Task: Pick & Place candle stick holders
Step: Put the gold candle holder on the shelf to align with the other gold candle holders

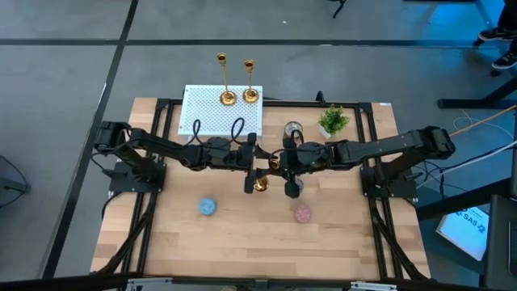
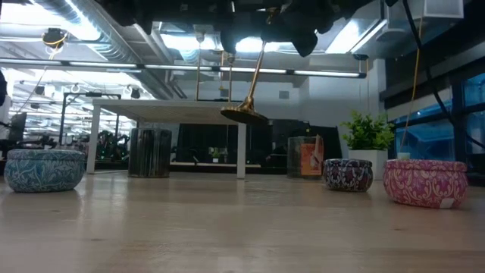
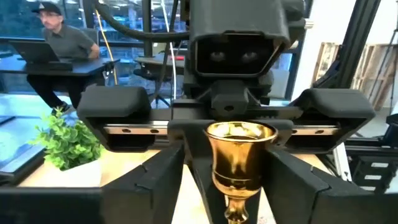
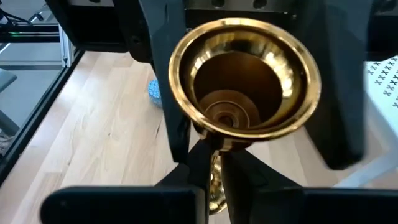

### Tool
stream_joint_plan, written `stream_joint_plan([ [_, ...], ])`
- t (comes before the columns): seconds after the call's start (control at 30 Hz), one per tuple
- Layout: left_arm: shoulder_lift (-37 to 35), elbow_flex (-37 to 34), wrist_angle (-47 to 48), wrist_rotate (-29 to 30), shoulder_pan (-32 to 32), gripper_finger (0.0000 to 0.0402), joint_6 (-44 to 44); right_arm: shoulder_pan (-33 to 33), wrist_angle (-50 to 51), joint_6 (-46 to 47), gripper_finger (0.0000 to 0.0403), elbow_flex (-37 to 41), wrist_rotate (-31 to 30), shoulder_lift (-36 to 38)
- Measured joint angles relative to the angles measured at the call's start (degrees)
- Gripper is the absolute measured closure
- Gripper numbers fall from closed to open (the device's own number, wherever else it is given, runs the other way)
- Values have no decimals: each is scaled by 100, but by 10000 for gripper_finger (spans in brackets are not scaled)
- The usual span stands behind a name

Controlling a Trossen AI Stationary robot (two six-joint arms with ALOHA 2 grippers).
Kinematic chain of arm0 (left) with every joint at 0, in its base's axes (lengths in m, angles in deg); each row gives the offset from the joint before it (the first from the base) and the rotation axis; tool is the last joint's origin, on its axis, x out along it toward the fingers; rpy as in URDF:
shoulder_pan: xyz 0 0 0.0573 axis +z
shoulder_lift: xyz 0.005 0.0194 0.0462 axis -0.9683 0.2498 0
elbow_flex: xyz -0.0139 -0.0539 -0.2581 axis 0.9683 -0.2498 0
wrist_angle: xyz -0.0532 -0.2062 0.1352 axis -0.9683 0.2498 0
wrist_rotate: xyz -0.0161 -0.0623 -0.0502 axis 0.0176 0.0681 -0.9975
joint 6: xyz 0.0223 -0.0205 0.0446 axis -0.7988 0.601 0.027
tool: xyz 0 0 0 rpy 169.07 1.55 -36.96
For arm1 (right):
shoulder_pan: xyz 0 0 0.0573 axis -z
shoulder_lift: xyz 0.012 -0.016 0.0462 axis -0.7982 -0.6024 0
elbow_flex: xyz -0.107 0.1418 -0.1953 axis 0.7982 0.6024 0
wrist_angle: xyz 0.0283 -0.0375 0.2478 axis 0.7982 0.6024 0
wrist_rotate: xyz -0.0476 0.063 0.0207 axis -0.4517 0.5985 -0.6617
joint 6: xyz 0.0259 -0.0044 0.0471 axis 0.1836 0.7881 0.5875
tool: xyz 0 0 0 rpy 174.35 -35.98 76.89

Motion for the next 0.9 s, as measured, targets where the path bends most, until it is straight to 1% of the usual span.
stream_joint_plan([
  [0.27,-2,0,92,-43,-4,303,71,4,33,-6,376,0,-41,-2],
  [0.53,-3,2,166,-35,-4,305,60,7,35,-151,376,0,-37,-2],
  [0.63,-33,4,221,-33,-4,305,59,7,39,-232,367,2,-33,-2],
  [0.8,-456,-2,928,-9,-4,305,12,-2,-72,-407,322,0,34,-2],
  [0.9,-810,-11,1453,184,7,305,-93,-11,-205,-407,288,0,114,3],
])
